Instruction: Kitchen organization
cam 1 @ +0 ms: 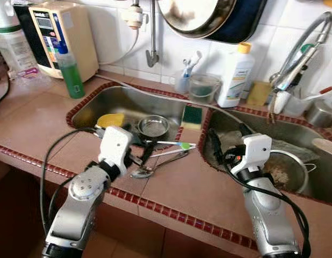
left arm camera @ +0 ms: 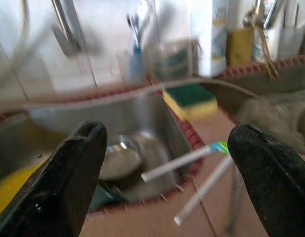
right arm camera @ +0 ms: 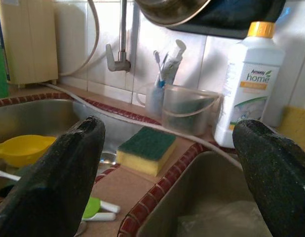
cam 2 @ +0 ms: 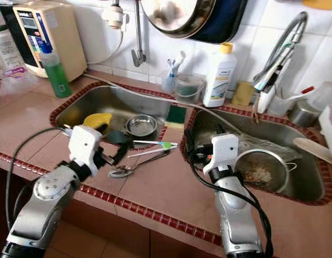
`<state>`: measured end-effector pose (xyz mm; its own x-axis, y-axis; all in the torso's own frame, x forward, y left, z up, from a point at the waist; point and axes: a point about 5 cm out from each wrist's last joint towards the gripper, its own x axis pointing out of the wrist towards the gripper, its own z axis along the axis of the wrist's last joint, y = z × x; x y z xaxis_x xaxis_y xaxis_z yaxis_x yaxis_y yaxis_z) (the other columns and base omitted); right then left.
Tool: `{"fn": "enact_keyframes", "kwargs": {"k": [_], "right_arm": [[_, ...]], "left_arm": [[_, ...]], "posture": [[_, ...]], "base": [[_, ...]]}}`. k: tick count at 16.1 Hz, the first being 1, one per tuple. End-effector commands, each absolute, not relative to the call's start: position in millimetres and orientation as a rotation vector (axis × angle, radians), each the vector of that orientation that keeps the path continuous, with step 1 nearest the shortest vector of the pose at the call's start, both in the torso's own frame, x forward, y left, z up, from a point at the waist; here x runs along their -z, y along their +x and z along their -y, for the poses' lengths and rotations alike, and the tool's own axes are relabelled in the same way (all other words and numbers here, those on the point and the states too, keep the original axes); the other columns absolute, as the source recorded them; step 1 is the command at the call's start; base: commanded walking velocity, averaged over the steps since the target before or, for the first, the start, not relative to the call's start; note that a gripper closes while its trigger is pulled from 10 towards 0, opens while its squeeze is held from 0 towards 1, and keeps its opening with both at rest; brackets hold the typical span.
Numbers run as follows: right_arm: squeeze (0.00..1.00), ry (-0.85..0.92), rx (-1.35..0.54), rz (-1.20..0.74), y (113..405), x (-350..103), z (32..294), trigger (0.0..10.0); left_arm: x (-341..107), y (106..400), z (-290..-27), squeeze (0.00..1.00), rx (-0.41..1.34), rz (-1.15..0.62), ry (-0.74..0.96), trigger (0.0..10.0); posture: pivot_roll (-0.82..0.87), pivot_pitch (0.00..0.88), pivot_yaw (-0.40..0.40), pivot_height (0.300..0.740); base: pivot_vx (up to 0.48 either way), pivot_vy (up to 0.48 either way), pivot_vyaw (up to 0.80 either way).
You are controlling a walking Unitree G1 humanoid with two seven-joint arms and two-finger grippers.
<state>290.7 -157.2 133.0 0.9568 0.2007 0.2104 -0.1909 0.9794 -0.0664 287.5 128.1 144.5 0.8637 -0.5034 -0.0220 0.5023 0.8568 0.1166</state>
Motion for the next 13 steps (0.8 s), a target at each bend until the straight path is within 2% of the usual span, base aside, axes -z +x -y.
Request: {"fn": "enact_keyframes", "kwargs": {"k": [1,4,7,13], "right_arm": [[0.00,-0.051,-0.191,0.243,287.8,-140.3,158.3,10.0],[0.00,-0.061,-0.189,0.244,284.9,-141.0,158.5,10.0],[0.00,-0.074,-0.197,0.241,285.5,-141.7,158.7,10.0],[0.00,-0.086,-0.217,0.257,292.9,-148.4,155.1,10.0]], "left_arm": [[-141.0,284.9,-124.7,0.00,0.545,-0.037,0.075,10.0],[-131.4,277.0,-119.7,0.00,0.568,-0.113,0.042,10.0],[-129.3,264.6,-114.9,0.00,0.662,-0.133,0.101,10.0],[-134.5,266.7,-117.9,0.00,0.635,-0.128,0.118,10.0]], "posture": [[-0.14,0.001,-0.004,0.740],[-0.14,0.019,-0.001,0.740],[-0.12,0.037,-0.010,0.740],[-0.11,0.051,-0.014,0.740]], "base": [[0.000,0.000,0.00],[0.000,0.000,0.00],[0.000,0.000,0.00],[0.000,0.000,0.00]]}}
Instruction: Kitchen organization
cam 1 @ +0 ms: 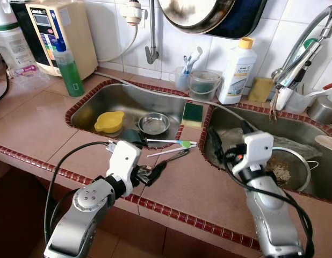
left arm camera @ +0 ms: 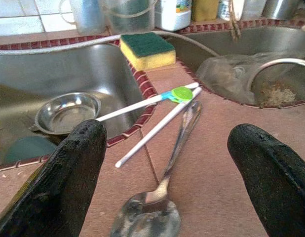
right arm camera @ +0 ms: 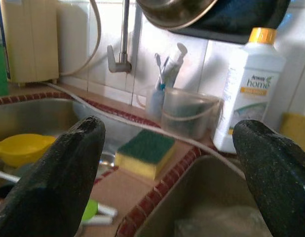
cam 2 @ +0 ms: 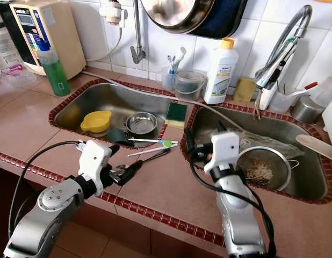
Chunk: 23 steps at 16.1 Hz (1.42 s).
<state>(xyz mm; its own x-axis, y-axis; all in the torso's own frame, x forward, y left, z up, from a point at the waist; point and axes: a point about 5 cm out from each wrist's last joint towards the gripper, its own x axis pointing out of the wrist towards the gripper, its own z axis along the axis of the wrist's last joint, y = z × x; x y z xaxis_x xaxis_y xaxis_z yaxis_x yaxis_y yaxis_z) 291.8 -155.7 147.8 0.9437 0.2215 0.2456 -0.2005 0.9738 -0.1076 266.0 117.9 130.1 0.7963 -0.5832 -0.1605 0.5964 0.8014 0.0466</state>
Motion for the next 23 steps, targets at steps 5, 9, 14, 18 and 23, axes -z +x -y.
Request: {"fn": "enact_keyframes", "kwargs": {"k": [5,9,14,18,23], "right_arm": [[0.00,-0.088,-0.220,0.270,294.9,-152.7,153.8,10.0],[0.00,-0.085,-0.219,0.274,292.8,-153.7,154.0,10.0],[0.00,-0.083,-0.219,0.277,292.4,-155.7,155.7,10.0],[0.00,-0.081,-0.223,0.276,291.9,-155.7,155.4,10.0],[0.00,-0.078,-0.243,0.271,293.1,-155.0,151.9,10.0]], "left_arm": [[-128.8,265.1,-122.4,0.00,0.641,-0.158,0.173,10.0],[-123.1,266.4,-128.0,0.00,0.592,-0.186,0.195,10.0],[-116.0,266.1,-138.8,0.00,0.533,-0.239,0.206,10.0],[-121.9,260.6,-138.9,0.00,0.531,-0.238,0.078,10.0],[-128.3,252.1,-134.6,0.00,0.585,-0.243,-0.008,10.0]], "posture": [[-0.11,0.058,-0.011,0.740],[-0.11,0.065,-0.011,0.740],[-0.11,0.071,-0.012,0.740],[-0.11,0.071,-0.016,0.740],[-0.09,0.076,-0.024,0.740]], "base": [[0.000,0.000,0.00],[0.000,0.000,0.00],[0.000,0.000,0.00],[0.000,0.000,0.00],[0.000,0.000,0.00]]}}
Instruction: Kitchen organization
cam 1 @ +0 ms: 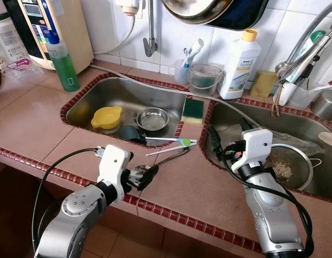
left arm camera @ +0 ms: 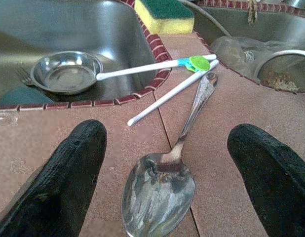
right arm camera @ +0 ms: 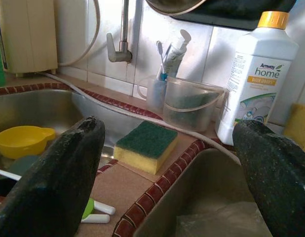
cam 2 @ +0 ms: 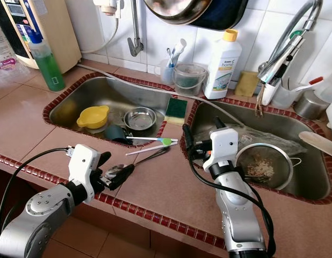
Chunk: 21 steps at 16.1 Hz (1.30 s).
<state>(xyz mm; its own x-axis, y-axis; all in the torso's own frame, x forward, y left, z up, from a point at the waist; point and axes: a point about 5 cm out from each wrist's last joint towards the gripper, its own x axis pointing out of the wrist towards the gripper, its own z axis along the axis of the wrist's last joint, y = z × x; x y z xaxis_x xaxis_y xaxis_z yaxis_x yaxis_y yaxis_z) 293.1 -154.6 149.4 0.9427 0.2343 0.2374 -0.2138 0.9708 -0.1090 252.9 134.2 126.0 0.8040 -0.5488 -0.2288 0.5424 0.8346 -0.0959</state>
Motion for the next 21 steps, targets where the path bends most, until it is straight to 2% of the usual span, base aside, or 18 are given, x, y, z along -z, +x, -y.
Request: {"fn": "enact_keyframes", "kwargs": {"k": [1,8,14,21], "right_arm": [[0.00,-0.077,-0.246,0.271,293.6,-155.3,151.5,10.0],[0.00,-0.071,-0.248,0.268,293.5,-154.5,150.4,10.0],[0.00,-0.066,-0.255,0.270,294.2,-154.6,148.9,10.0],[0.00,-0.070,-0.257,0.273,294.1,-155.5,149.6,10.0]], "left_arm": [[-130.5,249.2,-134.4,0.00,0.592,-0.260,-0.068,10.0],[-128.3,238.6,-140.0,0.00,0.574,-0.374,-0.164,10.0],[-151.0,249.5,-150.8,0.00,0.513,-0.286,-0.208,10.0],[-138.5,234.3,-155.5,0.00,0.557,-0.447,-0.216,10.0]], "posture": [[-0.09,0.076,-0.025,0.740],[-0.08,0.081,-0.022,0.740],[-0.08,0.081,-0.027,0.740],[-0.07,0.083,-0.031,0.740]], "base": [[0.000,0.000,0.00],[0.000,0.000,0.00],[0.000,0.000,0.00],[0.000,0.000,0.00]]}}
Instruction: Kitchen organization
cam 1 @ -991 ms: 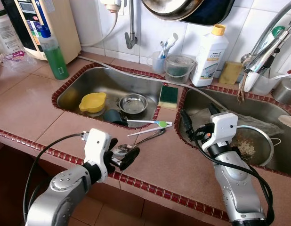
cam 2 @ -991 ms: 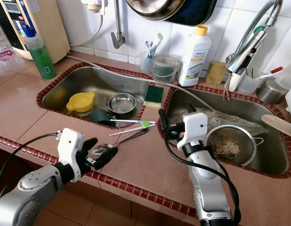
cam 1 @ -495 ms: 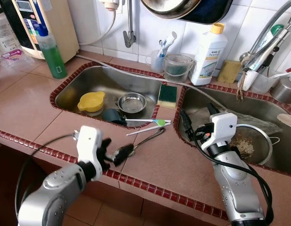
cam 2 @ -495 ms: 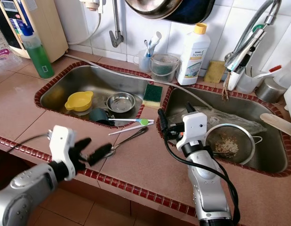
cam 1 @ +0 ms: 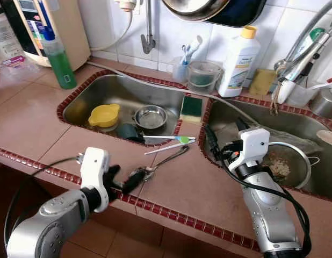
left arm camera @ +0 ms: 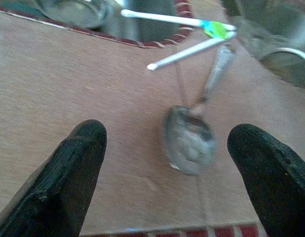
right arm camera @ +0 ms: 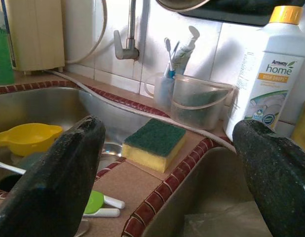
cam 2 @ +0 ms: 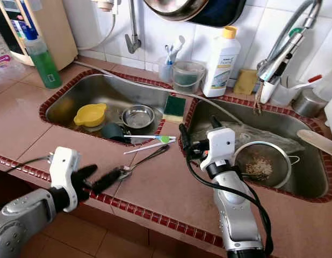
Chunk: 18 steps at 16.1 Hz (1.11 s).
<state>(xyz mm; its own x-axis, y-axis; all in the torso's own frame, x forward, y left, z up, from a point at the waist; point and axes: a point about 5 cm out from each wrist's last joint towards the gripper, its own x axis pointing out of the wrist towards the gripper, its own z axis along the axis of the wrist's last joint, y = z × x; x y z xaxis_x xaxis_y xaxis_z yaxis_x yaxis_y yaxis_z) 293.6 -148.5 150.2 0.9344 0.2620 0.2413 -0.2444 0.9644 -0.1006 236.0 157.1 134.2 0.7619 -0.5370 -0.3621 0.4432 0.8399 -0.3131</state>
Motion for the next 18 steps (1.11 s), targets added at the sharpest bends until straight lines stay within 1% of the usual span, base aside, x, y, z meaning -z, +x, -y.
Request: {"fn": "enact_keyframes", "kwargs": {"k": [1,5,13,18], "right_arm": [[0.00,-0.070,-0.258,0.272,294.1,-155.3,149.4,10.0],[0.00,-0.070,-0.266,0.270,295.1,-154.9,148.4,10.0],[0.00,-0.071,-0.267,0.273,295.7,-156.0,147.9,10.0],[0.00,-0.069,-0.267,0.274,295.2,-156.3,147.3,10.0]], "left_arm": [[-139.2,232.1,-155.7,0.00,0.570,-0.450,-0.210,10.0],[-140.1,223.2,-150.1,0.00,0.635,-0.486,-0.276,10.0],[-135.6,216.0,-148.1,0.00,0.656,-0.559,-0.294,10.0],[-132.9,218.0,-140.8,0.00,0.652,-0.579,-0.309,10.0]], "posture": [[-0.07,0.084,-0.032,0.740],[-0.07,0.084,-0.036,0.740],[-0.07,0.082,-0.036,0.740],[-0.07,0.090,-0.035,0.740]], "base": [[0.000,0.000,0.00],[0.000,0.000,0.00],[0.000,0.000,0.00],[0.000,0.000,0.00]]}}
